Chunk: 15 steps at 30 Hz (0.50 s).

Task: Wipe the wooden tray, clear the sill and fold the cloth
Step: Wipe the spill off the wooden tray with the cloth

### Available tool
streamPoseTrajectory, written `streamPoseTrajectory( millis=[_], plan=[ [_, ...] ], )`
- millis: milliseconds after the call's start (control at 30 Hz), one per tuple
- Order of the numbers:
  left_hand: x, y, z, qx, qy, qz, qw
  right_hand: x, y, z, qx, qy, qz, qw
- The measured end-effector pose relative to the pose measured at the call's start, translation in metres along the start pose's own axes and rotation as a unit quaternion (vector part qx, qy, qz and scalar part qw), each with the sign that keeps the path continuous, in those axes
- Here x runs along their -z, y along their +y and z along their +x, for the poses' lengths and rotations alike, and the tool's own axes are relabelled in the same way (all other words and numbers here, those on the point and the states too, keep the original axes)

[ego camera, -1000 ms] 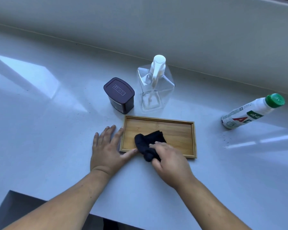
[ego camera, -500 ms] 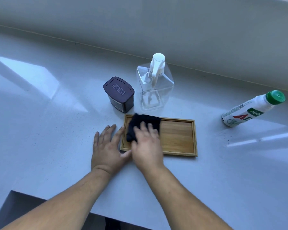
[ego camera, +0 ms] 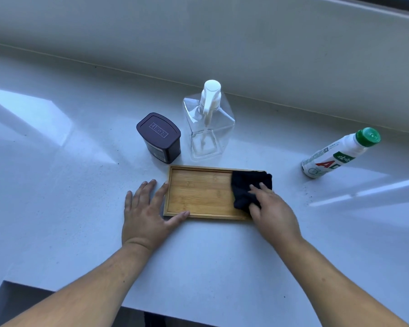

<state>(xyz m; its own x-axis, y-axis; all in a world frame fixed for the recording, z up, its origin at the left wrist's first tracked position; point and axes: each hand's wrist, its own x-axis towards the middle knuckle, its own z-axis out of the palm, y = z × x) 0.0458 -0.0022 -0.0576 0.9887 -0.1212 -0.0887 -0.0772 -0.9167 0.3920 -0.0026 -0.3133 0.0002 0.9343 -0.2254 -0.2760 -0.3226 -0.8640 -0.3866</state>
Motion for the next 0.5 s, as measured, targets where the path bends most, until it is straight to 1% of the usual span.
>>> streamPoseTrajectory(
  millis=[33,100,167,267,300,367,433,467,500],
  plan=[
    [0.000,0.000,0.000,0.000,-0.001,0.002,1.000,0.005,-0.005,-0.005,-0.016,0.027,0.037,0.999],
    [0.000,0.000,0.000,-0.001,0.000,0.006,1.000,0.016,-0.021,-0.019,0.002,0.096,0.074,0.993],
    [-0.001,-0.001,0.000,-0.006,0.001,0.017,1.000,0.020,-0.038,-0.043,0.042,0.137,0.060,0.988],
    [0.001,0.000,-0.001,-0.005,-0.005,0.028,1.000,-0.003,-0.059,-0.093,0.113,0.160,-0.007,0.981],
    [0.002,0.001,-0.001,-0.001,-0.009,0.029,1.000,-0.016,-0.066,-0.109,0.136,0.131,-0.024,0.982],
    [0.005,0.004,-0.001,0.006,-0.019,0.025,0.999,-0.040,-0.078,-0.130,0.157,-0.024,-0.021,0.987],
    [0.010,0.005,-0.003,0.010,-0.034,0.013,0.999,-0.056,-0.083,-0.143,0.151,-0.174,-0.030,0.973],
    [0.013,0.006,-0.003,0.010,-0.042,0.003,0.999,-0.059,-0.080,-0.147,0.158,-0.209,-0.039,0.964],
    [0.017,0.006,-0.002,0.010,-0.051,-0.007,0.999,-0.058,-0.076,-0.149,0.170,-0.220,-0.029,0.960]
  ],
)
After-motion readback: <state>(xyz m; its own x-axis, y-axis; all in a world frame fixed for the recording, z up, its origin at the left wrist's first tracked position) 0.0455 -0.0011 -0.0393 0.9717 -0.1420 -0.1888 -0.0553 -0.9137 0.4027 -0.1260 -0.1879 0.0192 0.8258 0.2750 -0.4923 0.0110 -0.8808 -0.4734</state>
